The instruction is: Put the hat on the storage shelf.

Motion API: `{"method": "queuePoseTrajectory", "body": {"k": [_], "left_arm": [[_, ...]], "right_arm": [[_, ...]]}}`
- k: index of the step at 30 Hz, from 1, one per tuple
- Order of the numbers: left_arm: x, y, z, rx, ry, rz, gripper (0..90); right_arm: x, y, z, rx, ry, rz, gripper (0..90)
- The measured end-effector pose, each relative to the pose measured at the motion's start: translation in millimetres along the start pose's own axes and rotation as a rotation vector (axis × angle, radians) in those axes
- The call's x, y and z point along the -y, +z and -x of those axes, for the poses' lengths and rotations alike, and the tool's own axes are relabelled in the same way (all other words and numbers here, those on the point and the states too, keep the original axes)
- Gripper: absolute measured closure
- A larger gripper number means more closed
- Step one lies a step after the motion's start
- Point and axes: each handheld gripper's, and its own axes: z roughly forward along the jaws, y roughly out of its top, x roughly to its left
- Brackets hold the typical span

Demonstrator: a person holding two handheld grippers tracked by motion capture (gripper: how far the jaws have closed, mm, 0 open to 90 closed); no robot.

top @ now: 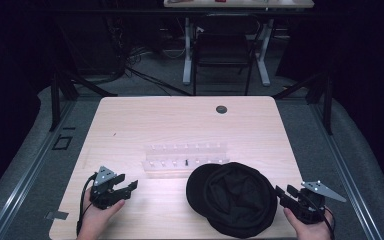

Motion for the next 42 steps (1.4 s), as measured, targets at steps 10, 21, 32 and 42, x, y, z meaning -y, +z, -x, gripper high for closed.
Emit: {"method": "queuePoseTrajectory", "body": {"k": [10, 21, 32, 42], "left_arm": [[0.0, -1.7, -2.7, -0.012, -0.037, -0.003, 42.9], [-1.3, -2.5, 5.6, 0.019, -0.010, -0.006, 45.8], [-0.5, 0.1, 7.4, 0.024, -0.006, -0.021, 46.1], [-0.1, -0.4, 6.4, 0.023, -0.008, -0.021, 46.1]], "right_arm": [[0.8, 2.9, 4.3, 0.024, 0.039, -0.062, 62.3], [-13.3, -8.3, -5.6, -0.004, 0.068, -0.143, 64.3], [0.8, -12.2, -11.0, -0.023, 0.096, -0.285, 68.2], [4.8, -3.5, -13.7, -0.053, 0.139, -0.316, 74.6]]}}
